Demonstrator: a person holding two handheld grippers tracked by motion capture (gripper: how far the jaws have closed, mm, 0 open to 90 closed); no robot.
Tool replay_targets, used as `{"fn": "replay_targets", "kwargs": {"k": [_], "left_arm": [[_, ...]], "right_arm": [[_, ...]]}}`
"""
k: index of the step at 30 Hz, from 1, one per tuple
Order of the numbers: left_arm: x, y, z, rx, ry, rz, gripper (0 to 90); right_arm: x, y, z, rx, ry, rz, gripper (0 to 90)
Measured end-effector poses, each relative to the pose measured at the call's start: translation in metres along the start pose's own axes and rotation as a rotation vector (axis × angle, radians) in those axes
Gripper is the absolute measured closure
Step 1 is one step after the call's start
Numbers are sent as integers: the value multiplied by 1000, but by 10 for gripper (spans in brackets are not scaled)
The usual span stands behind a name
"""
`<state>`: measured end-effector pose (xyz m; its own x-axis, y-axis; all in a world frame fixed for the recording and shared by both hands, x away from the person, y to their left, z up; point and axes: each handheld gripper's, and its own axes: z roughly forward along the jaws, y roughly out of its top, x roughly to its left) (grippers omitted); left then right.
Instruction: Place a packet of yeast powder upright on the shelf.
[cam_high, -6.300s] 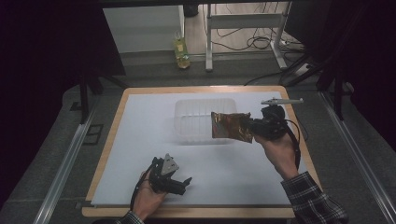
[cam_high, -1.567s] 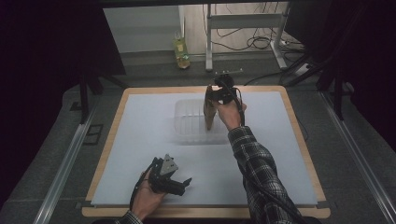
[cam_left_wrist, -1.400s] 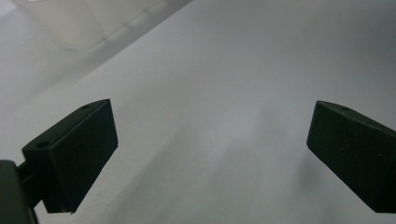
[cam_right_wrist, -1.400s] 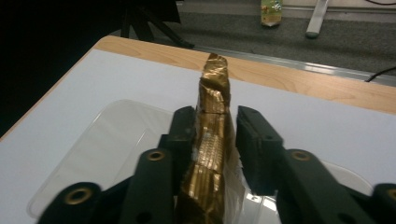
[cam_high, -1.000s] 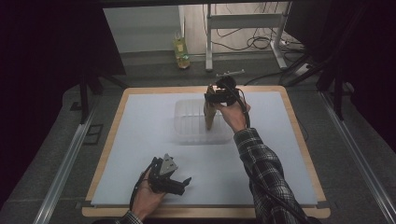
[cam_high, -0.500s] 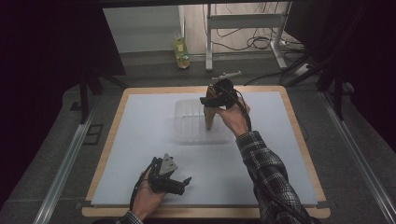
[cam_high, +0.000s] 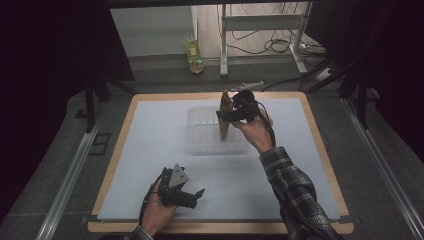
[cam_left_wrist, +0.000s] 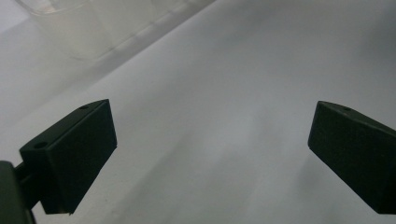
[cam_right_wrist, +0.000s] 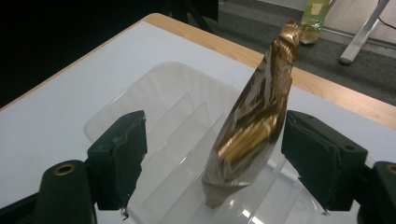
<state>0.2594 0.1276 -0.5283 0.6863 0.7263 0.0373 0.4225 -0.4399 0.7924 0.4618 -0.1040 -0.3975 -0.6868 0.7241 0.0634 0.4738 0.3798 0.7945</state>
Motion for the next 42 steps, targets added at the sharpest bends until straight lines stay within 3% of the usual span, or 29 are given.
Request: {"fn": "replay_targets", "kwargs": {"k": [11,22,34,42], "left_arm": [[0,0,1,-5,6,3,10],[1,2,-2,7,-15,-56,15],[1,2,-3,5,-30,-60,2],[4,0,-2,-7,-43,-66,2]], "right_arm": [[2,-22,-21,0,59,-10,189],[4,-42,-40,-12,104,-25,139],[12,-69,-68,0,116,-83,69],[12,-96,-82,8,110,-88,10]]}}
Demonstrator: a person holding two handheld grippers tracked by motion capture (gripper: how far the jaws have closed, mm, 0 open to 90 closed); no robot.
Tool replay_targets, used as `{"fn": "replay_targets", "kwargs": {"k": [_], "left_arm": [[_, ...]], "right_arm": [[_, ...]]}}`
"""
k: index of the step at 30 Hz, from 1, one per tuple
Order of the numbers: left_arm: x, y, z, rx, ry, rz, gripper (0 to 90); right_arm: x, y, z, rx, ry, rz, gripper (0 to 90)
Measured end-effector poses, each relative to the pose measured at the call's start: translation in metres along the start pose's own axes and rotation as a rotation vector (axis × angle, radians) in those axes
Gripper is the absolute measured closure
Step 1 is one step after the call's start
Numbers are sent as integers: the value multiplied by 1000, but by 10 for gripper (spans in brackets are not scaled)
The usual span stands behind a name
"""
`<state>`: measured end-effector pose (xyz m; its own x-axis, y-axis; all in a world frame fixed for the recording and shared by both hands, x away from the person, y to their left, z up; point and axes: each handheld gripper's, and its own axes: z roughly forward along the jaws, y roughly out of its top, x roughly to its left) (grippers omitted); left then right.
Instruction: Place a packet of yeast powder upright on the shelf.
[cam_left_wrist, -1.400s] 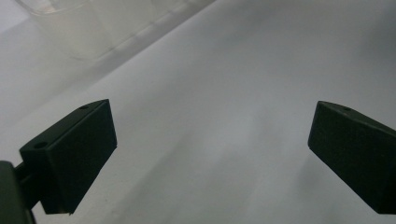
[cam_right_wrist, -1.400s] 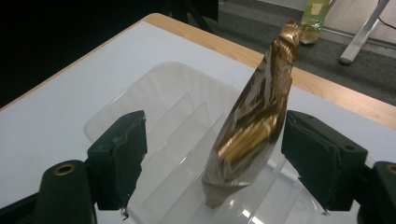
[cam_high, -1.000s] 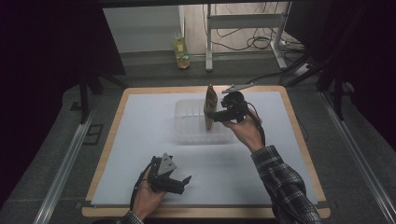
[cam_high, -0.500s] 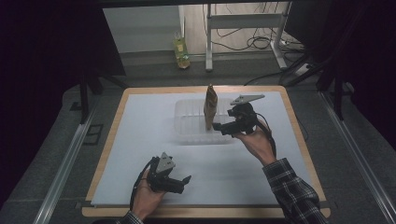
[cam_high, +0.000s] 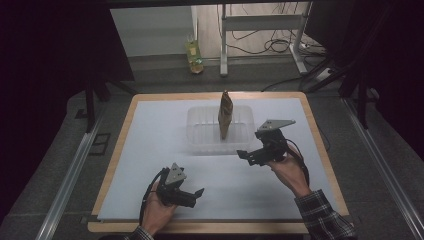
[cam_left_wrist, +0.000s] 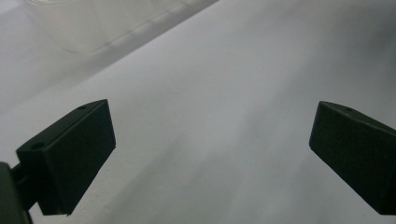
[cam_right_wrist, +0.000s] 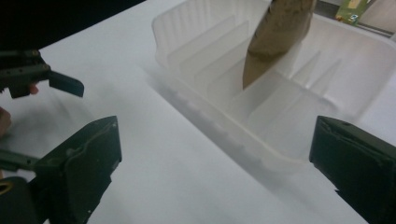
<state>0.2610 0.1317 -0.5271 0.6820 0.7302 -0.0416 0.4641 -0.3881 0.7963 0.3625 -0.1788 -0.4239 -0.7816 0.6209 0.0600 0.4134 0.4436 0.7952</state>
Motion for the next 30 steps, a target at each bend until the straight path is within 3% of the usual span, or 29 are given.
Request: {"fn": "replay_targets", "kwargs": {"k": [5,10,19,24,30], "left_arm": [[-2,-1,3,3,26,27,0],[-1,-2,3,-5,37,44,0],[4,-4,-2,-11,31,13,0],[8,-5,-7,-6,42,29,0],[14,-7,-14,-5,32,17,0]], "right_arm": [[0,-20,-12,-4,1,19,5],[2,-39,-23,-8,-27,16,2],[3,-73,-41,-35,-33,33,0],[5,-95,-50,-50,-13,16,0],[6,-119,-55,-48,-1,-2,0]]}}
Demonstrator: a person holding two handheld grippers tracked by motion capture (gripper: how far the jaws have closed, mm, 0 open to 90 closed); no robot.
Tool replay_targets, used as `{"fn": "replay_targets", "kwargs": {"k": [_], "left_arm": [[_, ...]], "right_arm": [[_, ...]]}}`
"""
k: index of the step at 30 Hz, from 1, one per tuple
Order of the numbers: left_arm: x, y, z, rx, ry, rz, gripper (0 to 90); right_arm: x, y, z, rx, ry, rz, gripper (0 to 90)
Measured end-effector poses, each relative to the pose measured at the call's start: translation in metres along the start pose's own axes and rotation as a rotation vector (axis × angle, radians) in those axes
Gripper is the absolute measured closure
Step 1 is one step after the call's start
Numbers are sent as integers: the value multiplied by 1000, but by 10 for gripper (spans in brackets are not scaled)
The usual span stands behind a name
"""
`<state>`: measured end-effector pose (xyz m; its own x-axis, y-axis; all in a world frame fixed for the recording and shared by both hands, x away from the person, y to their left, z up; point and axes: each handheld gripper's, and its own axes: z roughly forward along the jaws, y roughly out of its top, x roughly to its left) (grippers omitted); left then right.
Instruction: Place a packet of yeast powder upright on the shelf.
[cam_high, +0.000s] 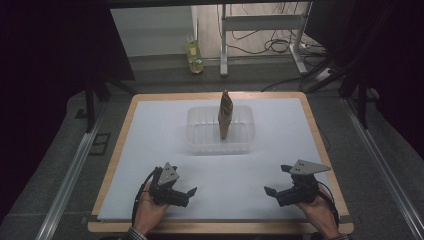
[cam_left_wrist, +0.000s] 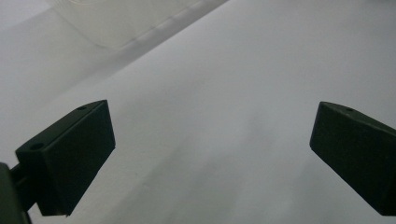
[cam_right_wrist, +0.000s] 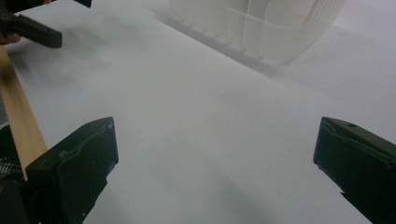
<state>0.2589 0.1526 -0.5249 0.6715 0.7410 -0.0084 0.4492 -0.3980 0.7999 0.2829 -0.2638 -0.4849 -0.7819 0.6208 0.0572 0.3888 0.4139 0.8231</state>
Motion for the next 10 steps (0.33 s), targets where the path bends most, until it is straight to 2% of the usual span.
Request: {"fn": "replay_targets", "kwargs": {"k": [5,10], "left_arm": [[4,-2,-4,-1,1,-9,0],[4,-2,-3,2,4,-3,0]], "right_arm": [[-4,-14,1,18,21,-5,0],[-4,-15,3,15,18,-26,0]]}}
